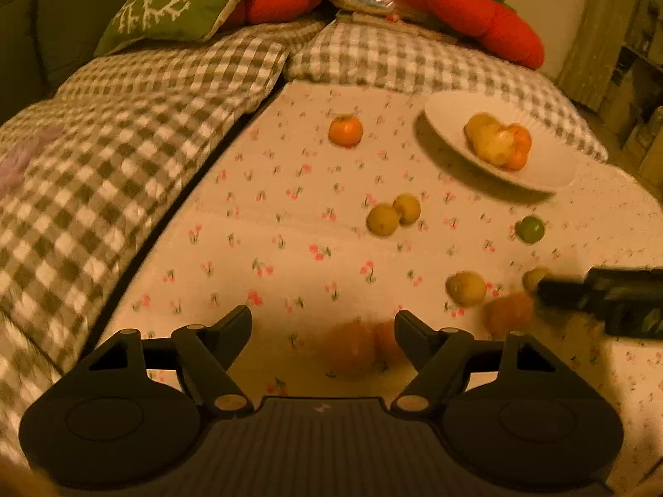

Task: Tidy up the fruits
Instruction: 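Close the right tool on a reddish tangerine while the left tool approaches another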

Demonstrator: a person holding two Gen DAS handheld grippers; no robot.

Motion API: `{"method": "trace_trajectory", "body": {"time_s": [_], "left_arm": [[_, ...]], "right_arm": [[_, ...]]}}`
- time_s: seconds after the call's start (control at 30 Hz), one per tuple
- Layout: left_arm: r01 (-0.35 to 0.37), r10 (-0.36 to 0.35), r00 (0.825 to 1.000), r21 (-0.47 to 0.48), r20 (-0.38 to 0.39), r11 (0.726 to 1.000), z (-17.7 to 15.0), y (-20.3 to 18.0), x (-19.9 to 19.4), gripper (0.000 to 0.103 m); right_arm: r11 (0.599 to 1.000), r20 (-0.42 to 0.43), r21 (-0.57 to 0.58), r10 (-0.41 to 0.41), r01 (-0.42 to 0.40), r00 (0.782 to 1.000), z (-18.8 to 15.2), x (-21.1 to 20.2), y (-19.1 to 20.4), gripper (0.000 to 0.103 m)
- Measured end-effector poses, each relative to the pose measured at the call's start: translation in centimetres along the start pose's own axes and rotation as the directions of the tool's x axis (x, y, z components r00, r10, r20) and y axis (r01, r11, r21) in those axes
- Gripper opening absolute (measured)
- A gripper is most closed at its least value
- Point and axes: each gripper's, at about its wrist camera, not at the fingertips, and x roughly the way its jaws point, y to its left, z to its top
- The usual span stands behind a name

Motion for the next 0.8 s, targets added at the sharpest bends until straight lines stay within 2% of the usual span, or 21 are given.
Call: {"method": "trace_trajectory", "body": {"time_s": [0.1,0.23,0.33,0.4,0.5,0.57,0.6,0.7,0.73,0.8], "left_arm": [[-0.007,0.007,1.000,0.002,0.000,1.000,0.6,0.6,0.0,0.067],[-0.024,0.026,0.998,0.032,-0.051,0.999,-0.1,-0.1,0.9,0.067],[0.017,-0.017,0.997,0.000,-0.071,1.000,-0.4,-0.5,0.9,0.067],[0.010,-0.012,0.997,-0.021,-0.076,1.000,-0.7,-0.7,1.1,0.067],[0.015,-0.020,0.996,-0.051,-0.088,0.999,-0.9,-0.8,1.5,0.067],[0.022,-0.027,0.994,-0.052,-0.102,0.998,-1.0,-0.9,1.7,0.067],[0.014,-0.018,0.995,-0.047,-0.101,0.999,-1.0,-1.0,1.7,0.067],[-0.003,0.000,0.995,-0.034,-0.095,0.999,-1.2,-0.9,1.9,0.069],[-0.001,-0.003,0.996,-0.039,-0.091,0.999,-1.3,-0.8,2.1,0.073],[0.014,-0.022,0.995,-0.074,-0.100,0.997,-1.4,-0.3,2.4,0.074]], "right_arm": [[1.000,-0.021,-0.024,-0.013,0.012,1.000,-0.1,0.8,0.5,0.073],[0.998,-0.042,-0.055,-0.027,0.025,0.999,-0.4,1.7,1.1,0.069],[0.996,-0.046,-0.083,-0.041,0.037,0.998,-0.4,2.2,1.6,0.066],[0.994,-0.054,-0.099,-0.047,0.042,0.997,-0.6,2.5,1.8,0.062],[0.993,-0.073,-0.111,-0.052,0.043,0.996,-0.9,3.3,2.0,0.052],[0.990,-0.074,-0.129,-0.072,0.062,0.995,-1.0,3.8,2.2,0.037],[0.989,-0.072,-0.134,-0.075,0.065,0.995,-1.0,3.9,2.3,0.035],[0.989,-0.063,-0.135,-0.076,0.066,0.995,-0.9,3.8,2.4,0.034],[0.989,-0.061,-0.134,-0.073,0.064,0.995,-0.8,3.7,2.4,0.034],[0.988,-0.053,-0.136,-0.076,0.068,0.996,-0.6,3.3,2.4,0.034]]}}
